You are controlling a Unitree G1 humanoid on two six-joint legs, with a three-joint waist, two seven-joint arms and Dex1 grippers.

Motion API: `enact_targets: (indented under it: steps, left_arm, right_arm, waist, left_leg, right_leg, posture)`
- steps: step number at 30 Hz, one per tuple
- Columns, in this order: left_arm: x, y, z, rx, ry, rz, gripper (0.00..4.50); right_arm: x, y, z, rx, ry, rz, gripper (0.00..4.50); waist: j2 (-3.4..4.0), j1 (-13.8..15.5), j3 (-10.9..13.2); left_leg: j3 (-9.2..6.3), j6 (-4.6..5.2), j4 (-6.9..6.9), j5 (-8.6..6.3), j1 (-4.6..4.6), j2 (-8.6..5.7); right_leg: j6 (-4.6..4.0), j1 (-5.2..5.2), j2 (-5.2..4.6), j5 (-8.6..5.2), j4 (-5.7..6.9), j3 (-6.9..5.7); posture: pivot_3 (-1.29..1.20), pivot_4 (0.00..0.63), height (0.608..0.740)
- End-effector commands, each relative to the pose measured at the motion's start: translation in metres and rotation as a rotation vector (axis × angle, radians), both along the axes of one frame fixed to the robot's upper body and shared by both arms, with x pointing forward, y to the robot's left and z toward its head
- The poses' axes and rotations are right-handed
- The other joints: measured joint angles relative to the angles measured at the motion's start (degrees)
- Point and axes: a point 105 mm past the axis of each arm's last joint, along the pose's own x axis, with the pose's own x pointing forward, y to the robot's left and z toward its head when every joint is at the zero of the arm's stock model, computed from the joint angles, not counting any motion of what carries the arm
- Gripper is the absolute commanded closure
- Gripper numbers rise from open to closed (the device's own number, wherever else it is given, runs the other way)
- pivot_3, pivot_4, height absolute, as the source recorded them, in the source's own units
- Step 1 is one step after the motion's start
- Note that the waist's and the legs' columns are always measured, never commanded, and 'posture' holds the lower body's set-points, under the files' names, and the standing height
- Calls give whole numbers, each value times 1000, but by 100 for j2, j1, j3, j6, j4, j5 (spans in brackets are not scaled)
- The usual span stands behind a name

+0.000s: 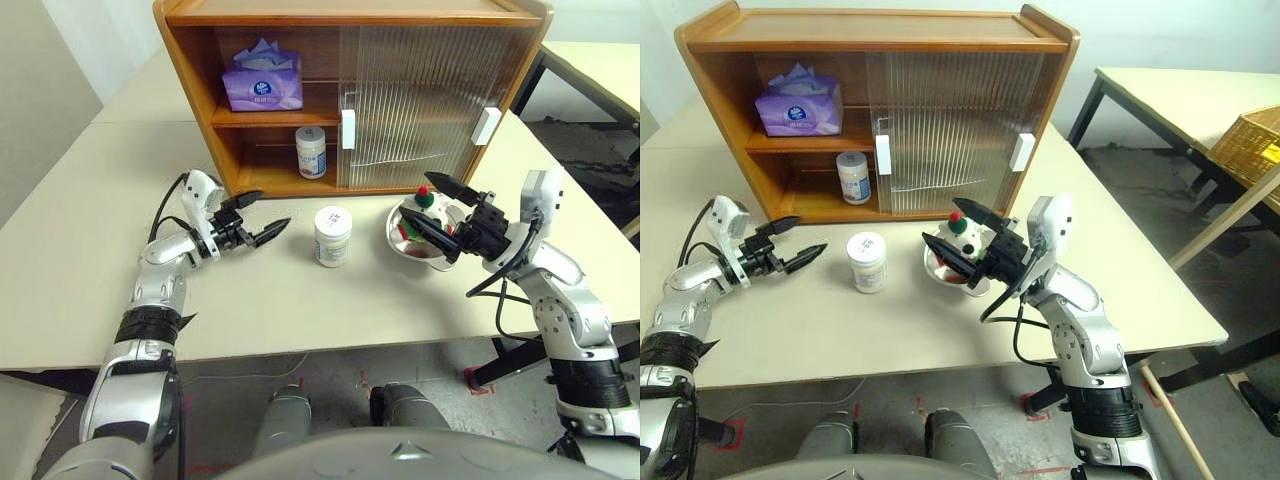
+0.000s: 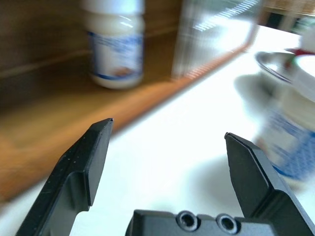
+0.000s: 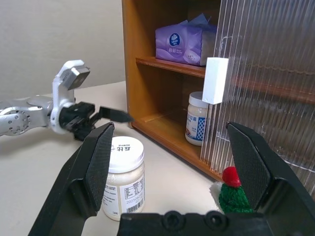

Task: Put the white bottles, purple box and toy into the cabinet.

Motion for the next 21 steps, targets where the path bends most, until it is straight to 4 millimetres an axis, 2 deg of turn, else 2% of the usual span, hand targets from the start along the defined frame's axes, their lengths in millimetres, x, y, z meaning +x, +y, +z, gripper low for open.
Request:
enact_targets:
  steps: [1, 11, 21]
  left_arm:
    - [-13, -9, -1, 37, -8, -124, 29]
    - [-45, -21, -19, 126, 87, -382, 29]
    - [-26, -55, -21, 20, 70, -357, 29]
  right_arm:
    - [1, -2, 1, -13, -3, -4, 0]
    - [1, -5, 3, -17, -8, -18, 0]
    - [-2, -9, 5, -21, -10, -39, 0]
  waist:
    - [0, -6, 0]
    - [2, -16, -1]
    - [9, -44, -4]
  left_leg:
    - [-4, 0, 0, 0, -4, 0]
    - [-12, 2, -3, 1, -42, 2]
    - [-20, 8, 5, 4, -75, 6]
  right_leg:
    - [0, -4, 0, 0, 0, 0]
    - [-1, -49, -3, 0, 0, 9]
    - [-2, -73, -10, 1, 0, 15]
  posture:
    - [54, 65, 740]
    - [34, 67, 740]
    - [1, 67, 740]
